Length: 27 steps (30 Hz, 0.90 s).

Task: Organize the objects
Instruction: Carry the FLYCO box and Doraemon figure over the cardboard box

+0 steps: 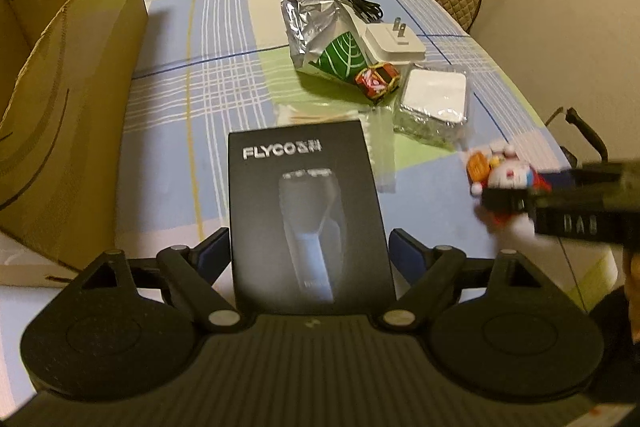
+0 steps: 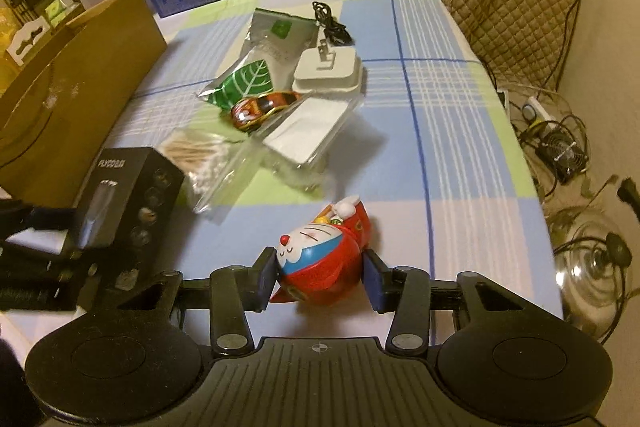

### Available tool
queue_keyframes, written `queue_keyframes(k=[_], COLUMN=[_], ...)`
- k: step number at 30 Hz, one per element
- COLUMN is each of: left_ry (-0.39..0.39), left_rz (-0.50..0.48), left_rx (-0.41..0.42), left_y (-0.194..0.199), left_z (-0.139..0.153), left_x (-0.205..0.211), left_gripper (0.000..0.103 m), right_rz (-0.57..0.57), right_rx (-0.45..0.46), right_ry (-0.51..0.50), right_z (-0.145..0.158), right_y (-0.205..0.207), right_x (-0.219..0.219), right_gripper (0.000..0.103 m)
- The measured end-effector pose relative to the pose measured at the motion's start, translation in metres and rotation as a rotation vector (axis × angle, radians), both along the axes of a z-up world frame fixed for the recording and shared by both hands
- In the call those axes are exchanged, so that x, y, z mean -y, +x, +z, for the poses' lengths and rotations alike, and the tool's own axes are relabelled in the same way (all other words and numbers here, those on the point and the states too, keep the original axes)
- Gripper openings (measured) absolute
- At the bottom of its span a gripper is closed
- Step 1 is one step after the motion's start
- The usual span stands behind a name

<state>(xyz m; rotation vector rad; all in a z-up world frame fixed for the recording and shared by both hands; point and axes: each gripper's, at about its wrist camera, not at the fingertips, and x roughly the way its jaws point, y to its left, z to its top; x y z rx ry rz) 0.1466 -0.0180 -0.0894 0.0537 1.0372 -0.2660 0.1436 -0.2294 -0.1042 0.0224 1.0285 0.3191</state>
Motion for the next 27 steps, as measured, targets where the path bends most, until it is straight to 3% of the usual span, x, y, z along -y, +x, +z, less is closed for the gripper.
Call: queue_keyframes(k=[14,27], left_ry=[0.005,-0.027], left_rz=[0.012,-0.005], left_rx=[-0.006,0.088], left_y=[-0.005,-0.031], left_z=[0.007,0.057], left_x=[-0.005,-0.009], left_gripper=[0.077,0.077], right_rz=[-0.015,0.009], right_rx=[0.038,0.142], right_ry=[0.028,0.029], right_z=[0.015,0.063], right_y=[-0.021,-0.045], right_x=[0.006,-0.006], right_gripper=[0.042,0.042])
